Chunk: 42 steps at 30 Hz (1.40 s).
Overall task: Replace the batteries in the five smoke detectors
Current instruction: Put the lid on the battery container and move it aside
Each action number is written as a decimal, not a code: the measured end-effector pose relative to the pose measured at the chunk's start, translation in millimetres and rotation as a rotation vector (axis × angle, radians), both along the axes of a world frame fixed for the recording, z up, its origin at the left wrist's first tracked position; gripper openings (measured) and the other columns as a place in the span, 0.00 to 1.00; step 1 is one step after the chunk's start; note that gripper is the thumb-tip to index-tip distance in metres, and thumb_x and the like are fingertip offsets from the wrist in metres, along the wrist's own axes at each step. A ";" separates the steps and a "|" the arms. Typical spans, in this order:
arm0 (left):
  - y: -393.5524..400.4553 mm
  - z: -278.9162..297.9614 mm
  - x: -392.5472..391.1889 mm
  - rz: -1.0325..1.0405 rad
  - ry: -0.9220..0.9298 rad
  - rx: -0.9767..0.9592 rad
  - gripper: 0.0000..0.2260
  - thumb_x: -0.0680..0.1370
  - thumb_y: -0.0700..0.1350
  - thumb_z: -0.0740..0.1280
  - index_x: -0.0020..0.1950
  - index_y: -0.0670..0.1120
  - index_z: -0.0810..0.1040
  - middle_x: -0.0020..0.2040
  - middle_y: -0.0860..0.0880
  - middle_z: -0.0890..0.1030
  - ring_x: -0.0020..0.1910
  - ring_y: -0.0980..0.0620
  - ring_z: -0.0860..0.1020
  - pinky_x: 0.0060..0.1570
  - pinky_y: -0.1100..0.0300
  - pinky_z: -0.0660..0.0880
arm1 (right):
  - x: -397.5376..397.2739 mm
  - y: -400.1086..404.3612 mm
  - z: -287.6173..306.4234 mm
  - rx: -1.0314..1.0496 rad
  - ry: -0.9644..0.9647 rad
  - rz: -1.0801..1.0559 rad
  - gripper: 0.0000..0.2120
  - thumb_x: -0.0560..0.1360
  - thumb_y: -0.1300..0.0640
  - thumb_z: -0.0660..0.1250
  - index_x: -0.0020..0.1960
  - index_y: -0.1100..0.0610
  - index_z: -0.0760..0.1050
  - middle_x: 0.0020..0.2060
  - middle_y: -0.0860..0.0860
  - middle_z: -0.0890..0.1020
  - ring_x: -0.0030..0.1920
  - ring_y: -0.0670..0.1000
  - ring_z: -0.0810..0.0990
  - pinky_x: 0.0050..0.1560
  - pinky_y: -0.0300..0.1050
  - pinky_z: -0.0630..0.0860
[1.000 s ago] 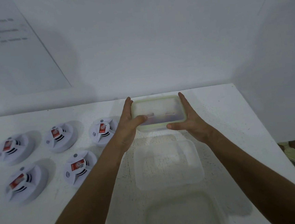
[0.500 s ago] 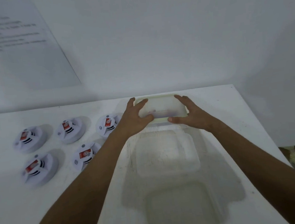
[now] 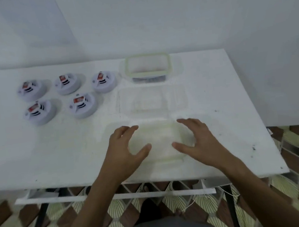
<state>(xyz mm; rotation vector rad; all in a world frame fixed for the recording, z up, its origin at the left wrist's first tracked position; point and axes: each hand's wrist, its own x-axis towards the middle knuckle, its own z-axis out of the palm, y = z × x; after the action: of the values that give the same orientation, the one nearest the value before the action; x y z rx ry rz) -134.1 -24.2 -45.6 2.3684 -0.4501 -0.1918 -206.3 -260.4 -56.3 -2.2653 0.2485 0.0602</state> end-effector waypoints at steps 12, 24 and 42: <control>9.7 -23.0 -16.0 -0.048 0.135 0.127 0.54 0.58 0.63 0.79 0.77 0.59 0.52 0.78 0.54 0.50 0.77 0.54 0.48 0.74 0.55 0.52 | -12.8 7.2 -5.4 -0.060 0.067 0.144 0.55 0.60 0.47 0.83 0.78 0.43 0.54 0.77 0.44 0.58 0.75 0.50 0.53 0.77 0.57 0.55; 14.3 54.7 15.7 -0.112 -0.120 0.011 0.54 0.58 0.63 0.79 0.77 0.59 0.52 0.75 0.59 0.58 0.74 0.58 0.54 0.70 0.57 0.55 | 0.5 5.4 48.8 -0.004 -0.258 0.076 0.51 0.61 0.46 0.83 0.75 0.36 0.56 0.74 0.40 0.64 0.70 0.46 0.64 0.71 0.48 0.65; -20.1 18.3 129.0 -0.193 0.125 0.083 0.60 0.53 0.67 0.77 0.78 0.55 0.51 0.74 0.53 0.58 0.73 0.48 0.58 0.69 0.42 0.65 | 96.9 -16.8 14.9 0.094 -0.081 -0.013 0.55 0.60 0.49 0.83 0.78 0.43 0.55 0.73 0.44 0.65 0.72 0.52 0.63 0.69 0.63 0.69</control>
<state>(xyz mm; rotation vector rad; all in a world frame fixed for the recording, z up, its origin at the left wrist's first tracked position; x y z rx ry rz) -5.0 -44.3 -27.3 2.3756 -0.6209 -0.4527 -109.4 -277.2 -41.3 -2.1672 0.2134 -0.0258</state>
